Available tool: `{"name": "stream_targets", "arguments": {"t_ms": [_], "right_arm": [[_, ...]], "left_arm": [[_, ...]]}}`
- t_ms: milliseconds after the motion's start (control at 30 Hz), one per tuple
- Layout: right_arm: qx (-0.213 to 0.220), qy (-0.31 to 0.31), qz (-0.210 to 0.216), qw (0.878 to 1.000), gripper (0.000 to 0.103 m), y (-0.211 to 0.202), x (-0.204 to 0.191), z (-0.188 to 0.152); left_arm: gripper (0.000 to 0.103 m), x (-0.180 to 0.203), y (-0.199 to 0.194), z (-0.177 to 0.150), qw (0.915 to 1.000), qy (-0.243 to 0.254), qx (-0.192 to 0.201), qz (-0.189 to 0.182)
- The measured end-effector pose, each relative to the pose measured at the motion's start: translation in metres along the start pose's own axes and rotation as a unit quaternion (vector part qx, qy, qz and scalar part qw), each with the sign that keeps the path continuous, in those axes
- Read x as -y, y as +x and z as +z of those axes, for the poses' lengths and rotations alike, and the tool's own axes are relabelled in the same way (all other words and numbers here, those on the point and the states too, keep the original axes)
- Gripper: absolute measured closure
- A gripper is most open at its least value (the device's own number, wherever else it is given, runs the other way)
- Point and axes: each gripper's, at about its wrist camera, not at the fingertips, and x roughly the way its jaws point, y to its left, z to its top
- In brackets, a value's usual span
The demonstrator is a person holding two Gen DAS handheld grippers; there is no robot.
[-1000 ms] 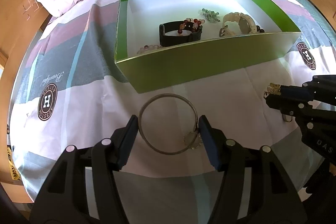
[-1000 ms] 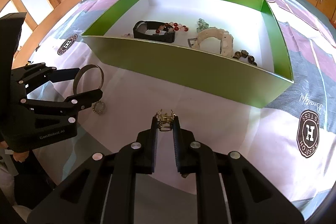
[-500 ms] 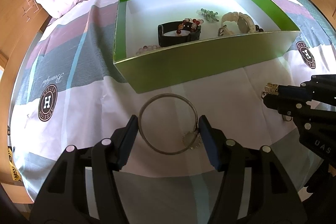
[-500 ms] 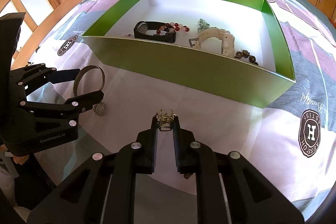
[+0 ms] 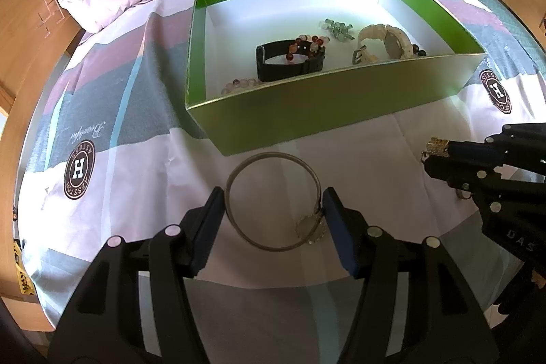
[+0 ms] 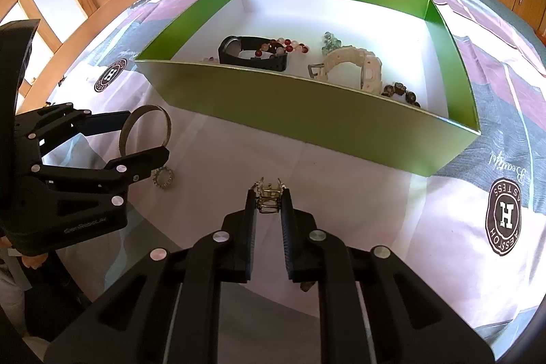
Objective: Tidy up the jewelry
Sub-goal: 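Hold the silver bangle in the left tool and the gold charm in the right tool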
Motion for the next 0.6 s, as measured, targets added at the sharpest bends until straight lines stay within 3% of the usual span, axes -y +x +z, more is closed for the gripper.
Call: {"name": "stream_targets", "arguments": {"t_ms": [433,600], "right_arm": [[0.054,0.038,0.053,0.996,0.089,-0.037,0.013,0.016],[0.048,0.039,0.039,0.997,0.089,-0.034,0.015,0.014]], "left_arm": [[0.043,-0.013,-0.037,0.010,0.9980,-0.019,0.044,-0.042],[0.043,-0.017,-0.028,0.010,0.9985,-0.028,0.031,-0.037]]}}
